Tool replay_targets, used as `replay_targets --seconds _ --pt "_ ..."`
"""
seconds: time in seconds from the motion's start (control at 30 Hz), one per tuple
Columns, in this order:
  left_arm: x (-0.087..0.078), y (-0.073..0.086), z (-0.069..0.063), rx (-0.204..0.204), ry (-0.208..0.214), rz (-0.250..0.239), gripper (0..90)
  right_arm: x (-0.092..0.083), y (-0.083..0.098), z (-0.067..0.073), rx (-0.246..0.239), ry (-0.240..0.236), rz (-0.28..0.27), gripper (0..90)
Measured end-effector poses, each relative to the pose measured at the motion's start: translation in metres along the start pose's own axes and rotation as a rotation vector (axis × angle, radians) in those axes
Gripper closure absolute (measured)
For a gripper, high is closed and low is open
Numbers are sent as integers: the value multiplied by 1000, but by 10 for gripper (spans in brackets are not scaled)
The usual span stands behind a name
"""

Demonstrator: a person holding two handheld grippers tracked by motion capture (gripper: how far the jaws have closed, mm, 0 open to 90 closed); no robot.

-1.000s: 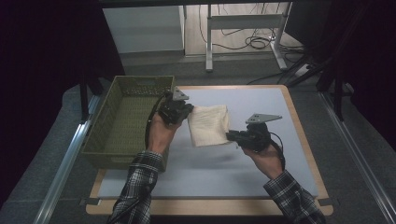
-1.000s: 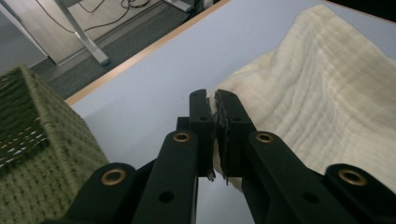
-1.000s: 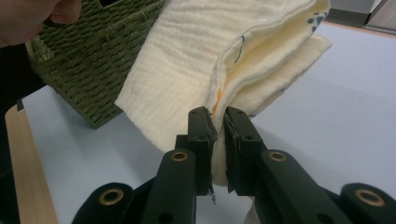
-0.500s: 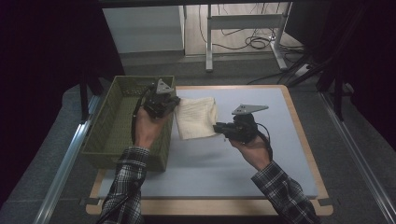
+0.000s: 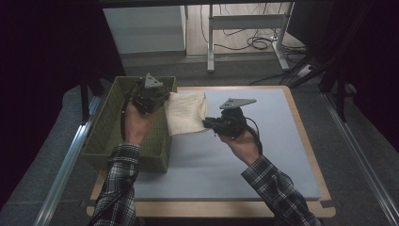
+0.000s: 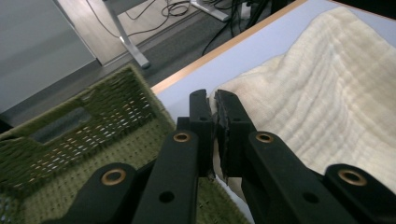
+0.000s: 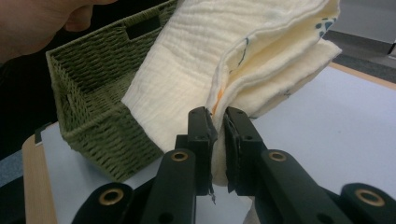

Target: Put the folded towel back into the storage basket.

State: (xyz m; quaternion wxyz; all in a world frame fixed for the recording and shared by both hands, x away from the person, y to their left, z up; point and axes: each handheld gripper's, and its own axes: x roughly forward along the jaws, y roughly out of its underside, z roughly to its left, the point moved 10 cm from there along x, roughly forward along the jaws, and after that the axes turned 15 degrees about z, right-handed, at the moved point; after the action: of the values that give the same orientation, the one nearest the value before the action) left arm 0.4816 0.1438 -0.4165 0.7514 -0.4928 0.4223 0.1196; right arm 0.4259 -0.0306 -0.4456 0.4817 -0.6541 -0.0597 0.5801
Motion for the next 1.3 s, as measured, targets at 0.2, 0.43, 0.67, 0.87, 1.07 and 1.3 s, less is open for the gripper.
replay_targets --seconds 0.2,0.43,0.67,0.87,1.07,1.3 --pt "-11 3 16 -19 -27 -5 859 11 -13 8 -9 -13 -6 812" --pt "-19 13 37 -38 -65 8 859 26 -28 19 -25 -25 -9 812" --pt "-23 28 61 -68 -98 30 859 50 -44 35 -38 -39 -9 812" --pt "-24 44 81 -88 -124 54 859 79 -54 53 -52 -56 7 811" --pt "-20 65 99 -116 -139 89 859 103 -61 69 -73 -63 33 811" --pt "-12 86 117 -139 -148 124 859 129 -67 84 -87 -80 67 809"
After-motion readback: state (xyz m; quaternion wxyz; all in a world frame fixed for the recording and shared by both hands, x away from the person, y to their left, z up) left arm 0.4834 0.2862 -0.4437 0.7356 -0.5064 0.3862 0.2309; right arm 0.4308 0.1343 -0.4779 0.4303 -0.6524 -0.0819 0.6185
